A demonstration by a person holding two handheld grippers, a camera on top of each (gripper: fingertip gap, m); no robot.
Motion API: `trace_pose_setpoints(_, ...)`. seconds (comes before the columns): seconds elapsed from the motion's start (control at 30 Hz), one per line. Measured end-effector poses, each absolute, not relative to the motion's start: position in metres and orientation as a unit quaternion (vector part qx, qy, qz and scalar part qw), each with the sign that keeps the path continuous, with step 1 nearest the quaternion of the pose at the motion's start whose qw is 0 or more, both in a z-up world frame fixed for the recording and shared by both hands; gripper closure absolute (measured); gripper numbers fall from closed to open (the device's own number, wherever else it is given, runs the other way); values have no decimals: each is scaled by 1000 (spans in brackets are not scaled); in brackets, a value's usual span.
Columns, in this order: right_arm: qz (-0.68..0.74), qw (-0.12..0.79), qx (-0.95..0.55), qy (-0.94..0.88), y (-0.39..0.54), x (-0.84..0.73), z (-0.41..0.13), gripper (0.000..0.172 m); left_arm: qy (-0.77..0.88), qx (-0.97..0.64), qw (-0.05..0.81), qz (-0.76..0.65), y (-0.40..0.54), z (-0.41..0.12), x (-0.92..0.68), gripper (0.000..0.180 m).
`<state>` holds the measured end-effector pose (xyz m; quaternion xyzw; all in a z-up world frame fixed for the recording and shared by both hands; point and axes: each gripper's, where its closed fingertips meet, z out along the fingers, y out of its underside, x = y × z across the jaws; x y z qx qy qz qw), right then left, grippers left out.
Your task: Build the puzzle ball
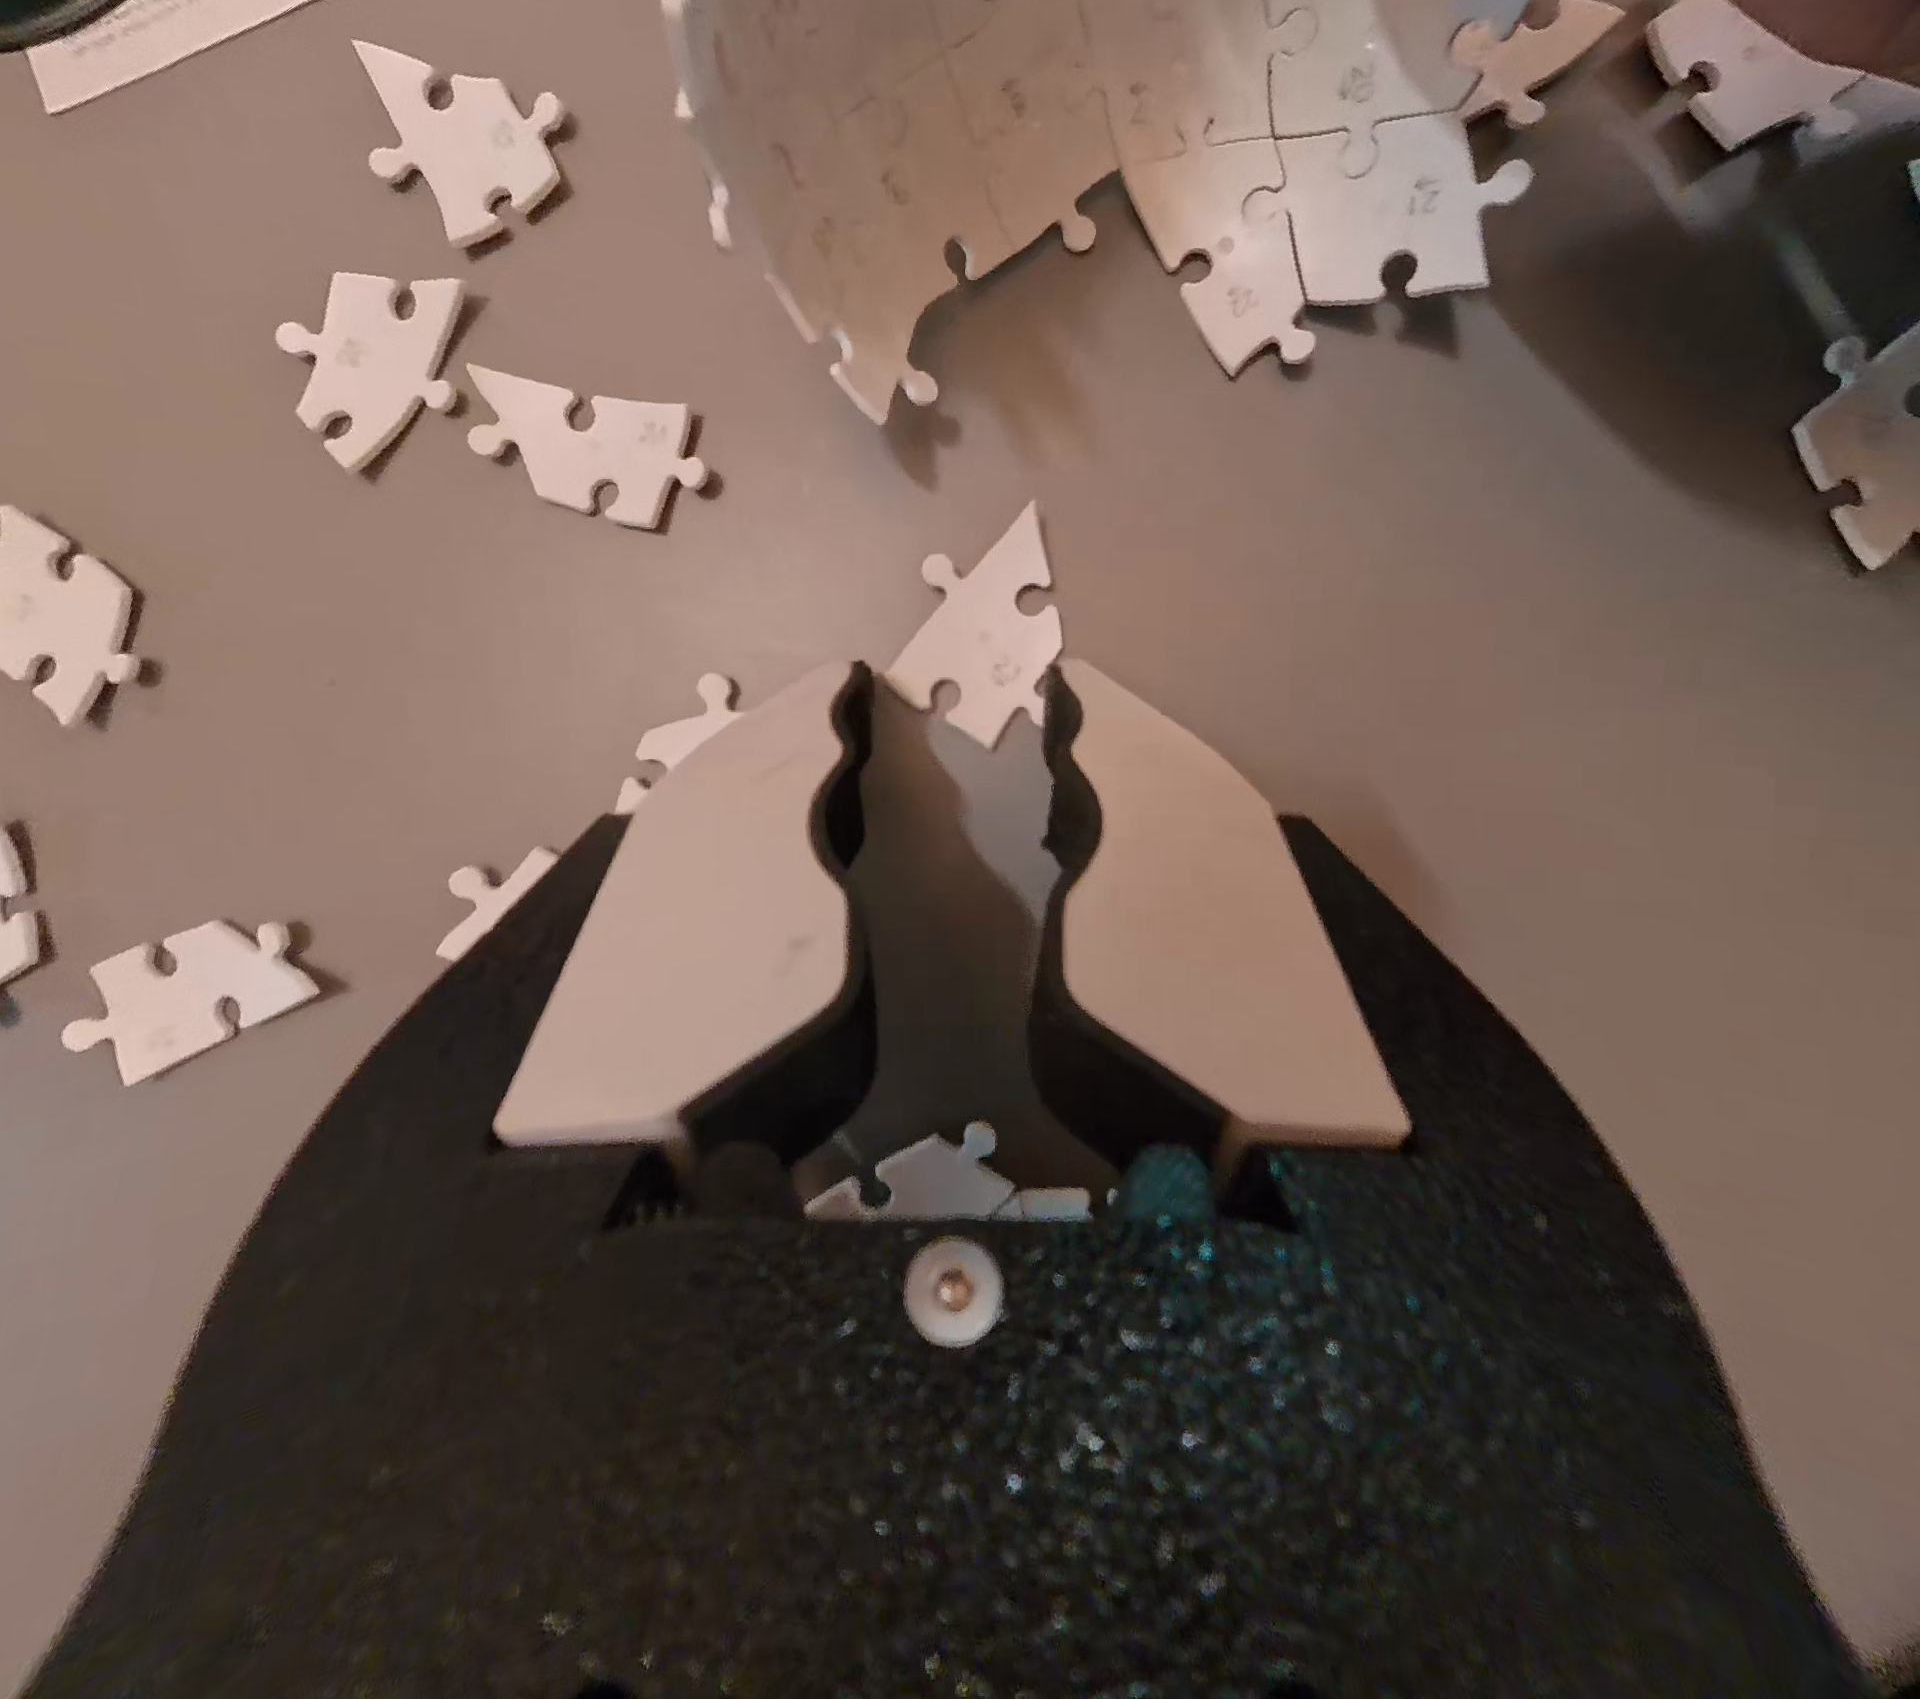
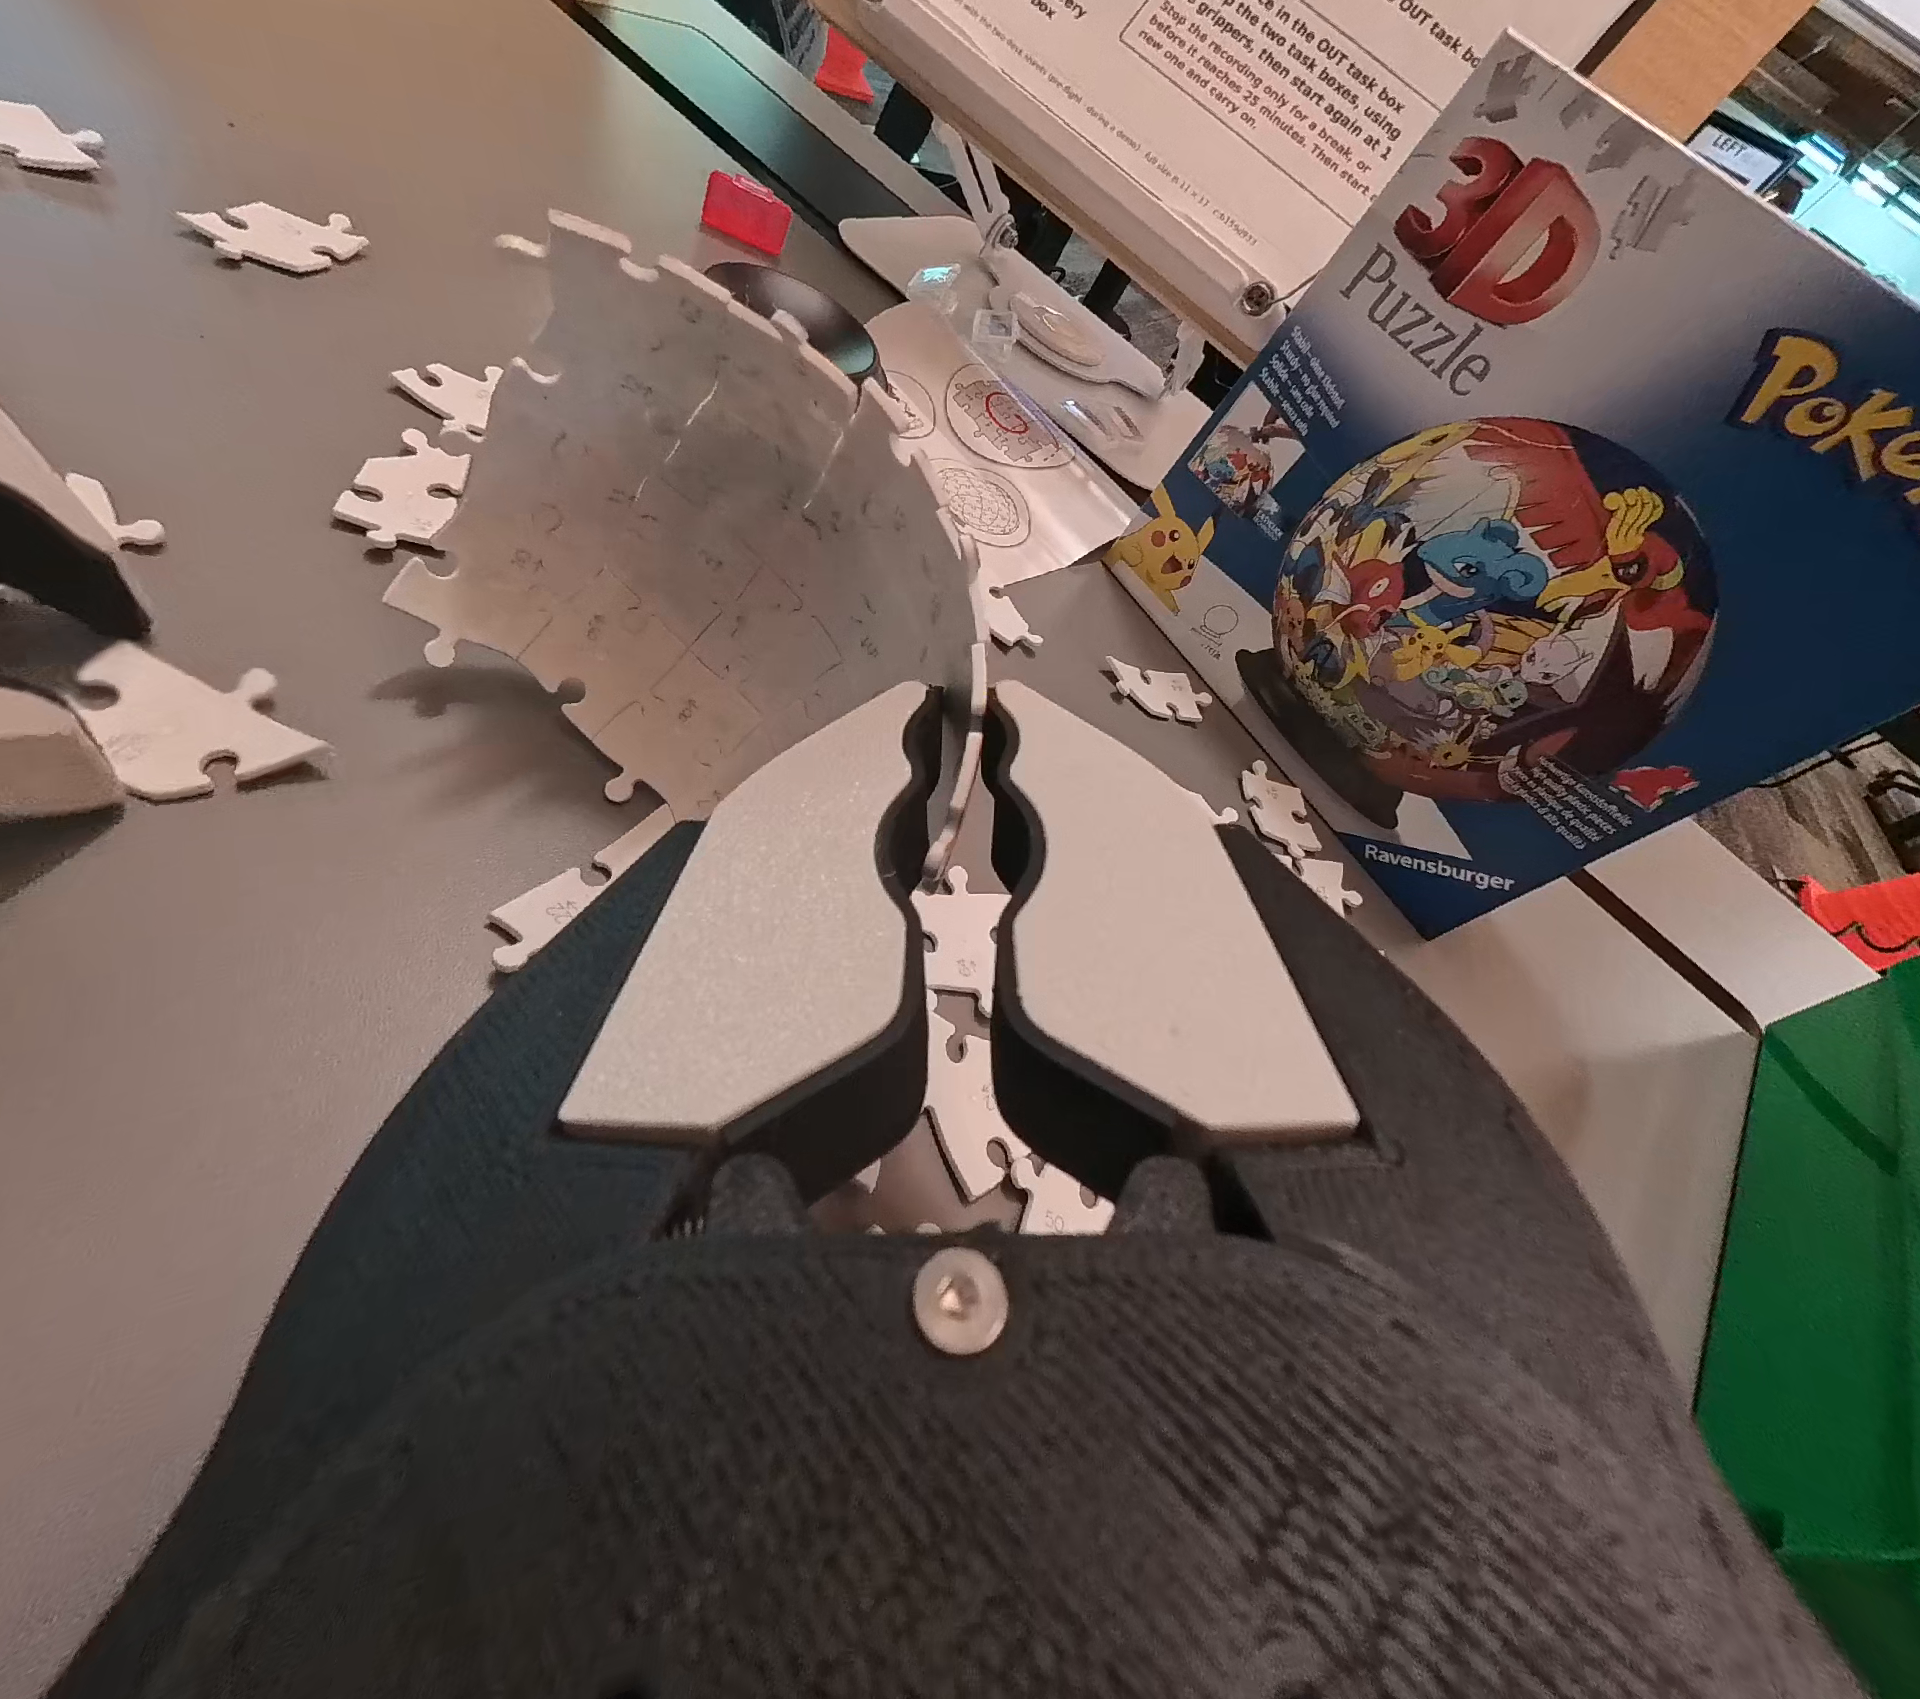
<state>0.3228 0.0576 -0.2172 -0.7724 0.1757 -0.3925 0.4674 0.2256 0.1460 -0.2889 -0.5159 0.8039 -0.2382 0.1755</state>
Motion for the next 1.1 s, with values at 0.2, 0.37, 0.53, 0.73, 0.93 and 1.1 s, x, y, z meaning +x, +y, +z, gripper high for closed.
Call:
trace_pose_setpoints(0.2, -393, 468, -772, 174, 58, 323, -217, 165, 819, -493, 156, -248, 144, -290, 227, 155)
trace_pose_setpoints(0.37, -391, 468, -773, 175, 57, 323, -217, 165, 822, -493, 198, -203, 170, -285, 231, 147)
trace_pose_setpoints(0.53, -391, 469, -772, 175, 58, 323, -217, 165, 800, -527, 165, -235, 169, -282, 228, 148)
trace_pose_setpoints(0.73, -390, 469, -772, 175, 58, 323, -217, 165, 825, -493, 169, -220, 163, -289, 230, 156)
trace_pose_setpoints(0.93, -392, 469, -773, 174, 58, 323, -217, 165, 898, -320, 191, -233, 150, -287, 229, 157)
trace_pose_setpoints(1.1, -392, 468, -773, 174, 57, 323, -217, 165, 859, -413, 163, -255, 148, -283, 230, 148)
